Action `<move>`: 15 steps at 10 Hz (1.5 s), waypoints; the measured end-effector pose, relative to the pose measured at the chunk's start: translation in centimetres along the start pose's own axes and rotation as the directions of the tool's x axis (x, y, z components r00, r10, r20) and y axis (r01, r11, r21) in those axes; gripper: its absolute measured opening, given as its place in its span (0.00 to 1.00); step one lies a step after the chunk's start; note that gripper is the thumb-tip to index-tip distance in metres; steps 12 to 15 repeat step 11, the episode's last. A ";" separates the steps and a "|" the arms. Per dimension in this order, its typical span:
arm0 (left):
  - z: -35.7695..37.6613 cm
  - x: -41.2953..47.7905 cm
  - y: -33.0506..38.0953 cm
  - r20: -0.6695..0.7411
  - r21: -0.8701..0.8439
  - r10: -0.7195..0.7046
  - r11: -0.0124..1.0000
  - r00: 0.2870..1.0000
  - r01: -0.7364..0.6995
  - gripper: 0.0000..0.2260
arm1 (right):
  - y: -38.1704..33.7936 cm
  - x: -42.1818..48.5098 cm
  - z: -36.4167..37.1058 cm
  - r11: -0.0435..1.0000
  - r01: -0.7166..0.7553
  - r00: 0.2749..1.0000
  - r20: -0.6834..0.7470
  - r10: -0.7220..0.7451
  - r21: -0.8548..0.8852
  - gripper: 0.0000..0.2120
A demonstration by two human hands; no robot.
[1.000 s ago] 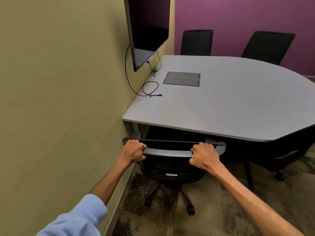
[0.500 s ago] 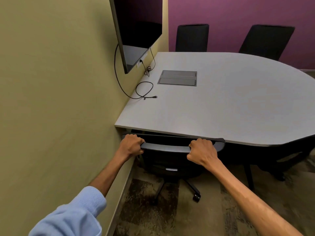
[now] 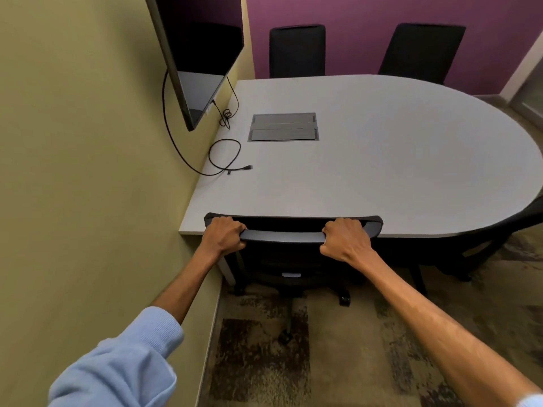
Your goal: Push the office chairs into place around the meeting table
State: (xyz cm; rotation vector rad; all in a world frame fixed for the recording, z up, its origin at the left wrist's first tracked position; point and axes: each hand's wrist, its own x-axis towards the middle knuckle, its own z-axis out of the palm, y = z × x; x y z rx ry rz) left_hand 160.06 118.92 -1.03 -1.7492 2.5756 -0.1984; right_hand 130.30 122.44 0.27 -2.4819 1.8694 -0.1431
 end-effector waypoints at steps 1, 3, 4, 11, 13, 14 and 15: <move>1.4 0.9 -0.5 0.037 -0.004 0.047 0.999 0.998 -0.047 0.08 | -0.2 0.8 1.3 1.000 -0.025 0.999 0.031 0.025 0.002 0.10; 2.0 3.7 -3.1 -0.010 -0.030 0.070 0.997 0.998 -0.070 0.07 | -0.1 4.7 1.7 0.999 -0.035 0.999 0.032 0.036 -0.006 0.10; 2.2 3.5 -3.4 -0.026 -0.042 0.085 0.995 0.996 -0.086 0.07 | -0.3 4.7 1.9 0.999 -0.033 0.999 0.017 0.032 0.017 0.11; 0.7 1.0 2.2 -0.342 -0.157 -0.030 0.987 0.939 -0.026 0.32 | -2.0 0.9 2.3 0.992 -0.068 0.970 -0.225 0.090 0.104 0.32; 0.7 1.0 2.2 -0.342 -0.157 -0.030 0.987 0.939 -0.026 0.32 | -2.0 0.9 2.3 0.992 -0.068 0.970 -0.225 0.090 0.104 0.32; 0.7 1.0 2.2 -0.342 -0.157 -0.030 0.987 0.939 -0.026 0.32 | -2.0 0.9 2.3 0.992 -0.068 0.970 -0.225 0.090 0.104 0.32; 0.7 1.0 2.2 -0.342 -0.157 -0.030 0.987 0.939 -0.026 0.32 | -2.0 0.9 2.3 0.992 -0.068 0.970 -0.225 0.090 0.104 0.32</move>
